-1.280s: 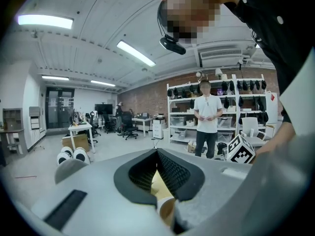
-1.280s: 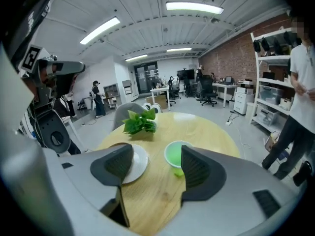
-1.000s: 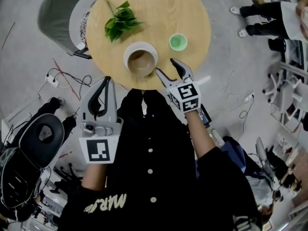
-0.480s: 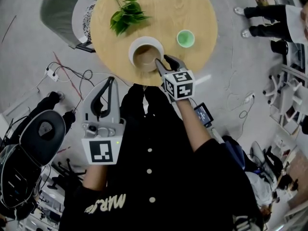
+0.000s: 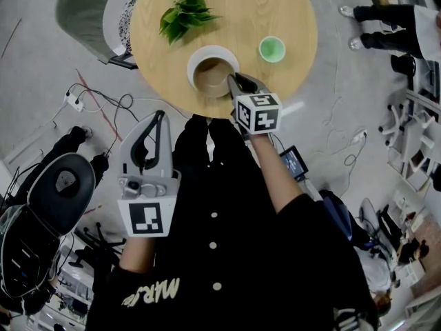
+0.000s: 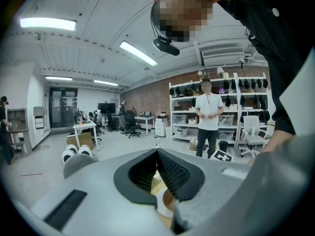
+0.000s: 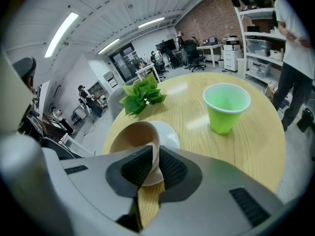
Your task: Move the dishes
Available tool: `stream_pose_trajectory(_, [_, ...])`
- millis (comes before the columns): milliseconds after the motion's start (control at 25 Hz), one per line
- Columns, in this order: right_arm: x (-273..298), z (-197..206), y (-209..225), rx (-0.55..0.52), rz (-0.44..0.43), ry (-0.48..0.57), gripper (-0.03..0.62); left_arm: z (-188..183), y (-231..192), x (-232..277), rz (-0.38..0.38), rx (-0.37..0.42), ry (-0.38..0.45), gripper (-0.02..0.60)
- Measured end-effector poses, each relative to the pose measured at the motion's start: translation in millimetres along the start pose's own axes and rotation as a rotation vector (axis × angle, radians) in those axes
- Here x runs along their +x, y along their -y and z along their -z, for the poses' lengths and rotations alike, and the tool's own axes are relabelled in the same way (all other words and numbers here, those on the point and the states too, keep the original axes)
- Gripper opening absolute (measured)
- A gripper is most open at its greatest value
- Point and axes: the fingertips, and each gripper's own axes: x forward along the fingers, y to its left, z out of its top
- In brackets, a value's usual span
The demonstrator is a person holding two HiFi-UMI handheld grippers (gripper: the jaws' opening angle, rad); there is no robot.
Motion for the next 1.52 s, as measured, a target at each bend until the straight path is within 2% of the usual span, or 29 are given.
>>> stream_pose_trajectory(160, [1,-2,2,0.0,0.011,-0.001,0.006,2,0,0,0.003,0.0,-0.001,0.002])
stream_pose_trajectory(720, [-23,-13,1,0.043,-0.011,0.003,0.003,-9,6,3,0.017,0.015,0.014,0.002])
stream_pose_trajectory(1040, [-66,-7,53,0.145,0.05,0.003,0.003,-19,19,13,0.05,0.026,0.026,0.002])
stream_pose_trajectory(1520, [-95,21,120,0.218,0.142,-0.035,0.003,-25,34,28,0.094,0.042,0.027,0.002])
